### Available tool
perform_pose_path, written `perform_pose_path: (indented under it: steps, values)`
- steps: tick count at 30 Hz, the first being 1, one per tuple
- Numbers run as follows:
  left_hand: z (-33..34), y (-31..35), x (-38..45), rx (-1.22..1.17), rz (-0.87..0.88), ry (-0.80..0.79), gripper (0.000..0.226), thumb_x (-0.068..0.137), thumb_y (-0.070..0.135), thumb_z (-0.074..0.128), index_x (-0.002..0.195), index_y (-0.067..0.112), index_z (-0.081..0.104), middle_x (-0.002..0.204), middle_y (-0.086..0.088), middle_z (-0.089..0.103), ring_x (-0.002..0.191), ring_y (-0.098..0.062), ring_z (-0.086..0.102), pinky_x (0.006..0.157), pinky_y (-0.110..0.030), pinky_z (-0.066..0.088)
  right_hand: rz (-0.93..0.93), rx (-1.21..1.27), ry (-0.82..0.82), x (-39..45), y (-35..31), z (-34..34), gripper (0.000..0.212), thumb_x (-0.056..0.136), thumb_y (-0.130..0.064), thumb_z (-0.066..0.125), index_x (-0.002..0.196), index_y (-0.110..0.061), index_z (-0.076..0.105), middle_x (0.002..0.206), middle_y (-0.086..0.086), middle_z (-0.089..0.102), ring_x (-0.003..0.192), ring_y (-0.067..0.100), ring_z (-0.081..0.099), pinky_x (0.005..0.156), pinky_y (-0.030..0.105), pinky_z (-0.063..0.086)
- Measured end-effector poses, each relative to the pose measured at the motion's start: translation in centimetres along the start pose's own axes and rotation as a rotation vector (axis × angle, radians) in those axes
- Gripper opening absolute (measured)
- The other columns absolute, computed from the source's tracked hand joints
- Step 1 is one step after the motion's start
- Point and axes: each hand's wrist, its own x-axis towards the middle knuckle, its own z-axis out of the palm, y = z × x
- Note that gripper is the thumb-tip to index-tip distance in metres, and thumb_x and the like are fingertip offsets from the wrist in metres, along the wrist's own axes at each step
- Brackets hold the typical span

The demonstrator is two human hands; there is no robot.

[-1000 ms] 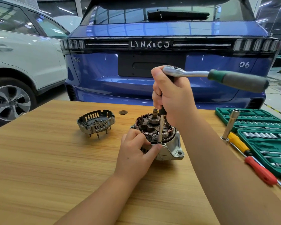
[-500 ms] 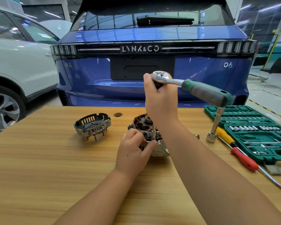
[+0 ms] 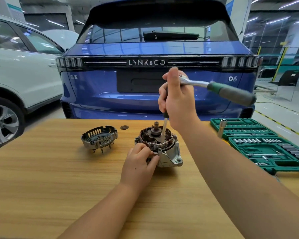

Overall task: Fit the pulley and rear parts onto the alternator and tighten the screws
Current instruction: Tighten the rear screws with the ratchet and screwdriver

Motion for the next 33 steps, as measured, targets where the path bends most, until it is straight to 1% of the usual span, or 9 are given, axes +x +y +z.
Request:
perform_pose_path:
  steps: [5, 8, 10, 13, 17, 20, 22, 27, 33]
  values:
    - [-1.3, 1.4, -0.8, 0.133, -0.041, -0.074, 0.04, 0.088, 0.068, 0.049, 0.099, 0.031, 0.058, 0.1, 0.018, 0.051, 0.098, -0.007, 0.047, 0.083, -0.03, 0.043, 0.092, -0.112, -0.082, -2.8, 0.6, -1.0, 0.046, 0.099, -0.054, 0.043, 0.099, -0.008, 0.049, 0.064, 0.011, 0.047, 0.042, 0.016, 0.038, 0.038, 0.027, 0.033]
    - [-1.9, 3.9, -1.5, -0.113, -0.1, -0.082, 0.06, 0.081, 0.08, 0.048, 0.12, 0.035, 0.052, 0.113, 0.024, 0.052, 0.107, 0.002, 0.048, 0.087, -0.022, 0.042, 0.165, -0.144, -0.058, -5.3, 1.8, -1.6, 0.045, 0.097, -0.057, 0.051, 0.095, -0.012, 0.049, 0.062, 0.003, 0.049, 0.045, 0.012, 0.042, 0.042, 0.024, 0.038]
    - [-2.2, 6.1, -1.7, -0.375, -0.185, -0.203, 0.054, 0.082, 0.073, 0.058, 0.125, 0.043, 0.047, 0.117, 0.026, 0.059, 0.11, 0.007, 0.054, 0.089, -0.022, 0.047, 0.192, -0.229, -0.038, -6.3, 2.1, -1.9, 0.051, 0.088, -0.066, 0.049, 0.092, -0.015, 0.051, 0.064, 0.001, 0.053, 0.051, 0.016, 0.047, 0.048, 0.028, 0.043]
    - [-2.5, 8.5, -1.7, -0.736, -0.286, -0.331, 0.03, 0.093, 0.042, 0.064, 0.119, 0.046, 0.048, 0.107, 0.029, 0.066, 0.097, 0.007, 0.063, 0.083, -0.024, 0.048, 0.191, -0.352, -0.02, -6.7, 1.4, -1.9, 0.055, 0.086, -0.073, 0.043, 0.082, -0.019, 0.053, 0.069, 0.0, 0.057, 0.06, 0.017, 0.053, 0.061, 0.034, 0.049]
    - [-3.3, 10.0, -2.0, -0.848, -0.362, -0.274, 0.014, 0.089, 0.058, 0.053, 0.088, 0.047, 0.061, 0.064, 0.015, 0.054, 0.063, -0.009, 0.048, 0.065, -0.031, 0.039, 0.183, -0.427, -0.096, -7.2, -0.5, -2.8, 0.063, 0.087, -0.073, 0.04, 0.092, -0.013, 0.056, 0.069, -0.012, 0.058, 0.064, 0.002, 0.056, 0.062, 0.021, 0.052]
    - [-4.1, 9.7, -2.4, -0.833, -0.353, -0.249, 0.031, 0.1, 0.053, 0.044, 0.075, 0.044, 0.062, 0.061, 0.013, 0.045, 0.054, -0.006, 0.038, 0.053, -0.026, 0.032, 0.282, -0.638, -0.345, -8.8, -1.5, -4.9, 0.038, 0.094, -0.059, 0.049, 0.092, -0.022, 0.059, 0.067, -0.017, 0.06, 0.065, 0.001, 0.058, 0.057, 0.013, 0.048]
    - [-4.6, 8.8, -3.0, -0.815, -0.352, -0.273, 0.037, 0.103, 0.05, 0.042, 0.073, 0.043, 0.062, 0.06, 0.013, 0.044, 0.052, -0.005, 0.037, 0.048, -0.022, 0.031, 0.474, -0.514, -0.392, -9.9, -1.9, -6.7, 0.019, 0.102, -0.038, 0.054, 0.102, -0.021, 0.063, 0.065, -0.013, 0.061, 0.066, 0.01, 0.056, 0.059, 0.016, 0.049]
    - [-5.1, 6.3, -4.0, -0.735, -0.38, -0.301, 0.036, 0.096, 0.059, 0.044, 0.07, 0.039, 0.059, 0.06, 0.013, 0.043, 0.053, -0.006, 0.036, 0.052, -0.026, 0.031, 0.955, 0.004, -0.207, -10.7, -3.6, -9.7, 0.047, 0.095, -0.051, 0.056, 0.126, -0.017, 0.065, 0.085, 0.015, 0.069, 0.069, 0.024, 0.065, 0.061, 0.034, 0.056]
    - [-4.8, 4.8, -3.7, -0.462, -0.257, -0.342, 0.032, 0.08, 0.073, 0.042, 0.083, 0.047, 0.06, 0.062, 0.018, 0.052, 0.055, 0.001, 0.046, 0.059, -0.031, 0.036, 1.086, -0.088, -0.337, -10.3, -4.3, -8.8, 0.041, 0.098, -0.043, 0.058, 0.128, -0.016, 0.061, 0.09, 0.008, 0.071, 0.065, 0.014, 0.063, 0.058, 0.026, 0.054]
